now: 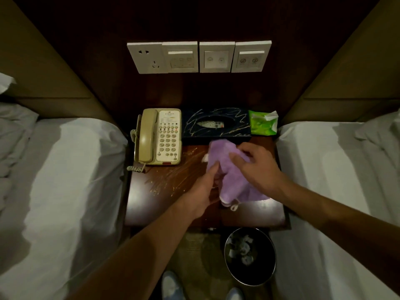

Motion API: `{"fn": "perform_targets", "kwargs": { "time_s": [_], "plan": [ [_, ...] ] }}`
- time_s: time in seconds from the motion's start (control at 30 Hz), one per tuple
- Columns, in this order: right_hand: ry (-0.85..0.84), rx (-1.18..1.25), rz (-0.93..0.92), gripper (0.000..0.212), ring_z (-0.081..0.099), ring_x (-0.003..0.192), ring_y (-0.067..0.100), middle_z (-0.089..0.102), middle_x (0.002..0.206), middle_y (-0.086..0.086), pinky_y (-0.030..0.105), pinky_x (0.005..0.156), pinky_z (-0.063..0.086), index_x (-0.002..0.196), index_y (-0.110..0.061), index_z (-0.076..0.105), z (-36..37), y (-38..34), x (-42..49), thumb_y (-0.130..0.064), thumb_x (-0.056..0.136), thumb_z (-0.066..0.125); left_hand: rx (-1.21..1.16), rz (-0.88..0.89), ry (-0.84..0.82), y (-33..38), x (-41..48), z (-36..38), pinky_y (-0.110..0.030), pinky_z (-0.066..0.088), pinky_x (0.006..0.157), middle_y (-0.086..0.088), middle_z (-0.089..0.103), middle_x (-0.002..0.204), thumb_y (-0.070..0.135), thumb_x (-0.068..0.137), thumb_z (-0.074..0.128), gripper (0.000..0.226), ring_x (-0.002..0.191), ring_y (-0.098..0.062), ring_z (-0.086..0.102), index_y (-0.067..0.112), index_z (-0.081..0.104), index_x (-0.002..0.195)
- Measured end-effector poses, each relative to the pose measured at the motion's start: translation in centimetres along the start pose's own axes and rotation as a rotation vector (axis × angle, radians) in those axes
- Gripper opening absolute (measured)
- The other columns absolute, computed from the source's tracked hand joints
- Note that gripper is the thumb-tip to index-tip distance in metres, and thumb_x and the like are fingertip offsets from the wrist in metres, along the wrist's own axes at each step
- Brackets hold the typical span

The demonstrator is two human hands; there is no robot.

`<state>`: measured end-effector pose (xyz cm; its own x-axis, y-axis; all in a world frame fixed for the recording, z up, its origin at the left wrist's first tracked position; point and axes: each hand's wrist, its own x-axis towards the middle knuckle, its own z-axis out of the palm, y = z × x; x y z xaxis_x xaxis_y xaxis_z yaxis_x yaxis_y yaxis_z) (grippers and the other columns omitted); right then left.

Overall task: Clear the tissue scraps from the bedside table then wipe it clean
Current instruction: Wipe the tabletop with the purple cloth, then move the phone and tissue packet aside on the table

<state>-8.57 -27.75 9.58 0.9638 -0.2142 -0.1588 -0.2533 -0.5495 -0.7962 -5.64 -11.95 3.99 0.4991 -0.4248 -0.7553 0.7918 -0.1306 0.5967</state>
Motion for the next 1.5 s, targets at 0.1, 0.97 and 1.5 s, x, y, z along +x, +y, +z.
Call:
{"fn": "perform_targets", "kwargs": {
  "time_s": [0.1,0.97,1.5],
  "plan": [
    [-0.009,0.200,-0.011,0.015,0.067,0.079,0.005,0.069,0.079,-0.006,0.019,0.072,0.055,0.086,-0.023,0.068,0.1,-0.4,-1.0,-0.025,0.100,0.062,-0.200,0.043,-0.090,0.4,0.3,-0.2,-0.047,0.047,0.111,-0.012,0.068,0.134,0.051,0.104,0.052,0.051,0.128,-0.029,0.062,0.013,0.066,0.135],
    [-0.103,-0.320,-0.186,0.047,0.046,0.092,0.012,0.046,0.102,-0.009,0.024,0.072,0.042,0.099,-0.035,0.052,-0.6,-2.5,-1.9,-0.055,0.062,0.074,1.200,0.628,0.200,8.5,-8.9,-3.1,-0.024,0.037,0.061,0.011,0.062,0.083,0.042,0.083,0.077,0.021,0.075,-0.007,0.057,0.031,0.063,0.094],
    [-0.311,-0.343,-0.130,0.045,0.052,0.081,0.003,0.051,0.096,-0.015,0.029,0.067,0.046,0.103,-0.043,0.050,7.7,-10.5,-0.1,-0.067,0.072,0.071,0.264,0.388,0.149,7.8,-12.7,-14.5,-0.020,0.054,0.068,0.005,0.075,0.083,0.026,0.096,0.071,0.014,0.084,-0.014,0.070,0.012,0.069,0.095]
  ]
}}
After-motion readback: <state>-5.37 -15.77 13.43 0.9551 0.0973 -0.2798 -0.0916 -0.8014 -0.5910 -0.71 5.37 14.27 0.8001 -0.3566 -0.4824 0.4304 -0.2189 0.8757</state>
